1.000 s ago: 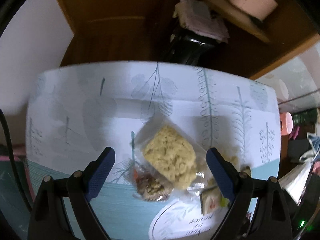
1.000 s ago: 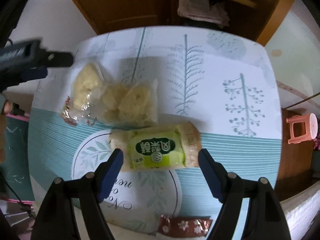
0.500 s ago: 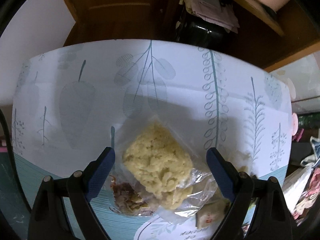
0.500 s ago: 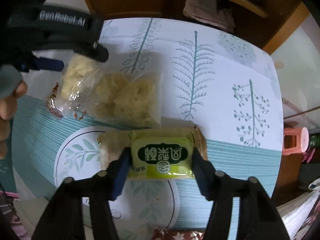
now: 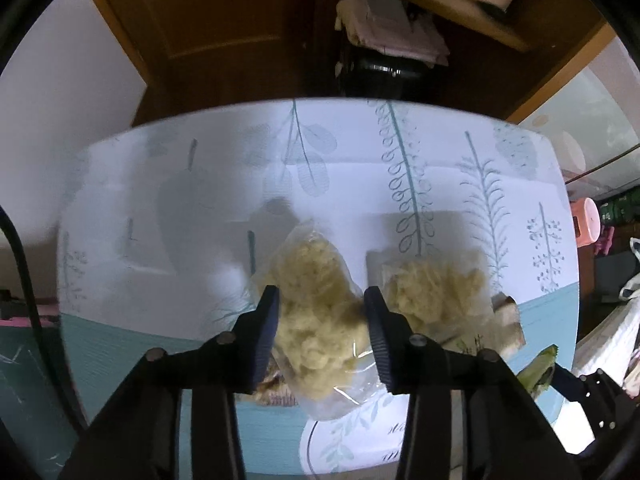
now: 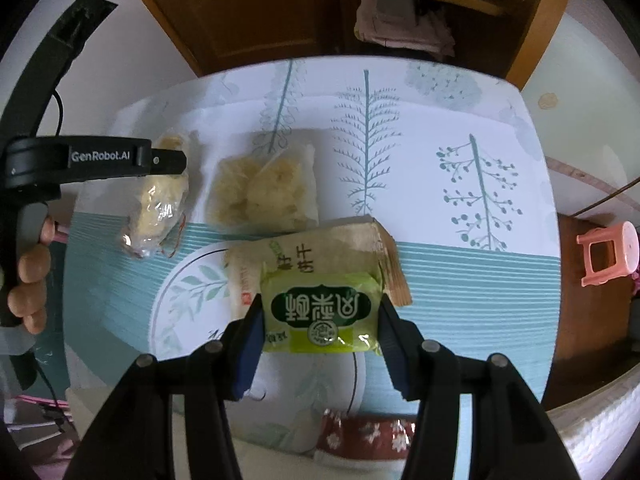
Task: Organize snacks
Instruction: 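Grasp the yellow puffed-snack bag with the left tool while the right grasps the green-label pack, then carry the puffed-snack bag and green-label pack into the tray, open both tools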
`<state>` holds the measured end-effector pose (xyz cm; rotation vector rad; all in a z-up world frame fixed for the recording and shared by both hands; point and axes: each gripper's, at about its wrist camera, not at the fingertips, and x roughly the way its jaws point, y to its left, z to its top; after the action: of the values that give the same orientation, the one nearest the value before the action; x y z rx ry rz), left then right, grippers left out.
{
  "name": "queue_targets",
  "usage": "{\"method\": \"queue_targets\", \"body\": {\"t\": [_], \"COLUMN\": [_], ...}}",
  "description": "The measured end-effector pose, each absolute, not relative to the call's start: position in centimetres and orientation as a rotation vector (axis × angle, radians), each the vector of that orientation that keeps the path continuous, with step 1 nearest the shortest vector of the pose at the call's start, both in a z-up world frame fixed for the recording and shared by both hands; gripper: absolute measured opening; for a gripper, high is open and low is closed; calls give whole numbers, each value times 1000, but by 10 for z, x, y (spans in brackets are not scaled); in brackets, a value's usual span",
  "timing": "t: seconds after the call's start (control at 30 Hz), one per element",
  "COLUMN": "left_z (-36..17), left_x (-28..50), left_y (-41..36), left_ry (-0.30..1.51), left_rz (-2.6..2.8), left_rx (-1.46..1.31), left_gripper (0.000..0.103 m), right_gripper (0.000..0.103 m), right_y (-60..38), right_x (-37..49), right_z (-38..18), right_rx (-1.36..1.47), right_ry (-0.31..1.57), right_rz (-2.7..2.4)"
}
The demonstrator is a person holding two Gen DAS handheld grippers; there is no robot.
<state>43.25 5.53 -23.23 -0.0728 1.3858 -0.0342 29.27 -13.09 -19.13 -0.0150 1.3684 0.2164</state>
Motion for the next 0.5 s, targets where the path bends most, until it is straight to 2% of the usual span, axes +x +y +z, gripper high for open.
{"method": "queue_targets", "body": {"t": [0.27, 0.5], "left_z": [-160, -86], "left_x": [392, 316], "left_y": [66, 68], "left_ry": [1283, 1174], "left_rz": [-105, -191], "left_rx": [-98, -105], "left_gripper": [38, 38], "right_gripper": [53, 53], "right_y": [-139, -143], "right_x": [274, 233], "right_z": [-140, -93], "right_rx": [24, 66], "right_ry": [1287, 1200], "right_rz": [268, 338]}}
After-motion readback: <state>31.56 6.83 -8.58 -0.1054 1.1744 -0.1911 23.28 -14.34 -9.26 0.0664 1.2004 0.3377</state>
